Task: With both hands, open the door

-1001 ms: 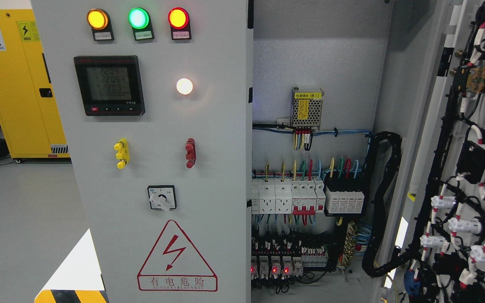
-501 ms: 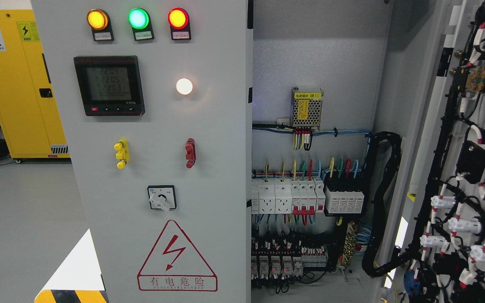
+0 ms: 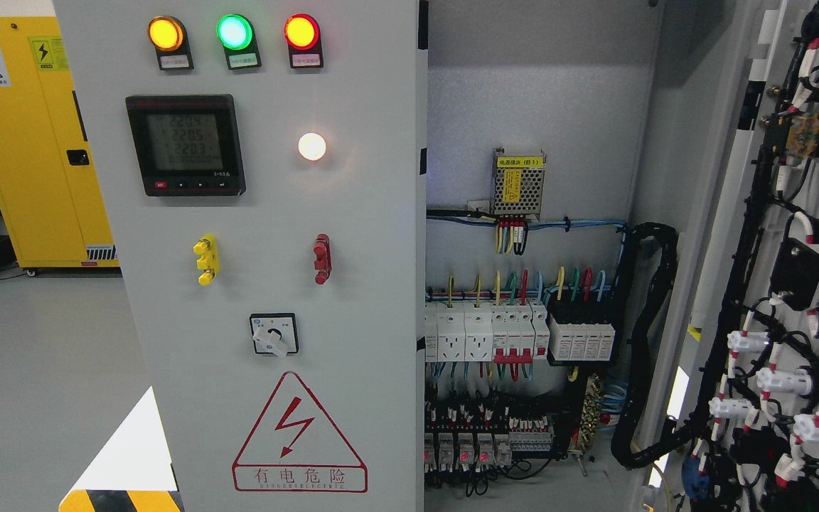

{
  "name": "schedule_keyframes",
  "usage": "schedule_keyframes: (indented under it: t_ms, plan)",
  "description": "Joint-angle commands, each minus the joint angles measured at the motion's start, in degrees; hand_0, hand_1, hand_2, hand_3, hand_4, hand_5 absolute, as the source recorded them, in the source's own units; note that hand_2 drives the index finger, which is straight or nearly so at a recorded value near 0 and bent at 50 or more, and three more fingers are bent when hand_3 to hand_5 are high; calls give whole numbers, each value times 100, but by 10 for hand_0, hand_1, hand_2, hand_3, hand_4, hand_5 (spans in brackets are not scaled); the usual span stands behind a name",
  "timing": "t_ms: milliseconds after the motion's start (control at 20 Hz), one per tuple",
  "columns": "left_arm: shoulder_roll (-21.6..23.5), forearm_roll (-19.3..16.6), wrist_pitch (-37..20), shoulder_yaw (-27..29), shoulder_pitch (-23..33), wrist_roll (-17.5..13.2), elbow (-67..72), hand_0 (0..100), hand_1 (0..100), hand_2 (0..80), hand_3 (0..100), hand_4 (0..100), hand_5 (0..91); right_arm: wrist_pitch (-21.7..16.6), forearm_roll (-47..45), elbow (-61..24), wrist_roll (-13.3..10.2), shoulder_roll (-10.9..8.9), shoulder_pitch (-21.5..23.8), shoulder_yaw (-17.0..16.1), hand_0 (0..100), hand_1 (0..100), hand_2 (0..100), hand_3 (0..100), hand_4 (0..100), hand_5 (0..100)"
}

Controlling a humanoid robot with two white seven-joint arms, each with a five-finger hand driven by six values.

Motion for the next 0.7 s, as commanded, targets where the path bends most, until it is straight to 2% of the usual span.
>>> schedule_keyframes:
  t_ms: [0,300,551,651]
  plan:
    - [-21,-42,-60,-10,89,66,328,120,556,0,0,0,0,-6,-6,-3368,-17,185,281,906,0,500,40,0,0,0]
    - [5,-42,-69,-10,89,57,346,120,556,0,0,0,0,55,-6,-4538,-35,167,-53,941,0,500,40,0,0,0]
    - [-12,-42,-86,-10,89,66,337,120,556,0,0,0,0,73,11,-5144,-52,194,-501,1345,0,500,40,0,0,0]
    - [-21,-42,-165,-10,89,31,319,120,556,0,0,0,0,82,29,-5364,-61,325,-589,1451,0,500,40,0,0,0]
